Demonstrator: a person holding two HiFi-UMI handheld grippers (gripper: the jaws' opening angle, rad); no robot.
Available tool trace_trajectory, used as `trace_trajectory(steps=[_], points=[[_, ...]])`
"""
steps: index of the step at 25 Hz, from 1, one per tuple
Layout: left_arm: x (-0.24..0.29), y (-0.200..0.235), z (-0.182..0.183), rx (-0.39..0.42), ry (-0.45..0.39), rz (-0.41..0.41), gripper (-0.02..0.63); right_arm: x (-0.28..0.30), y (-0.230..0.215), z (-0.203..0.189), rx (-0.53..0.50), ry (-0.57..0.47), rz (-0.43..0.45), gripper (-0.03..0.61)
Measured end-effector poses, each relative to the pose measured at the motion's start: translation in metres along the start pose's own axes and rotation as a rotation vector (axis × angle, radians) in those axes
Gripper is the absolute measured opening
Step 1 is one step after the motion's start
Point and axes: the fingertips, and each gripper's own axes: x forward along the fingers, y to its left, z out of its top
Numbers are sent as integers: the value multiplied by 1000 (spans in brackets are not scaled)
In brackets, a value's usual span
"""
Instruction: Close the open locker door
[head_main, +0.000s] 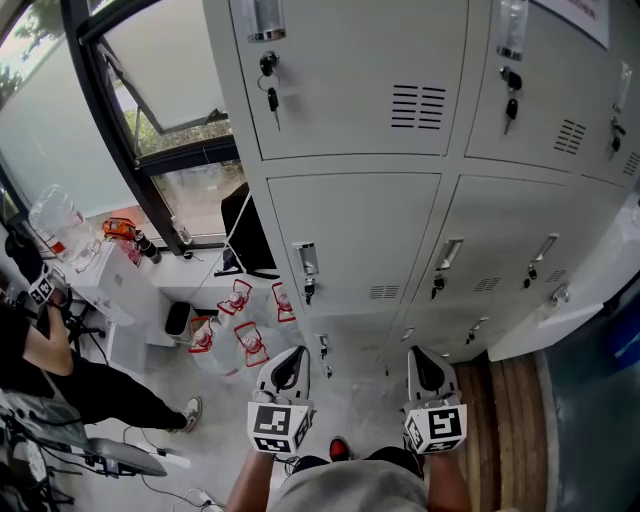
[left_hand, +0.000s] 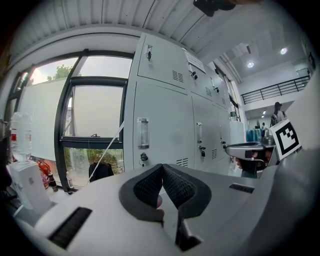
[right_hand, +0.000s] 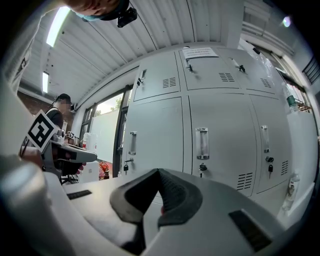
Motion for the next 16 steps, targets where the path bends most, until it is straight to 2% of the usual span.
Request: trace_trajectory(steps=[16], points=[[-4,0,0,3,3,0,23,0,6,2,13,-4,8,17]])
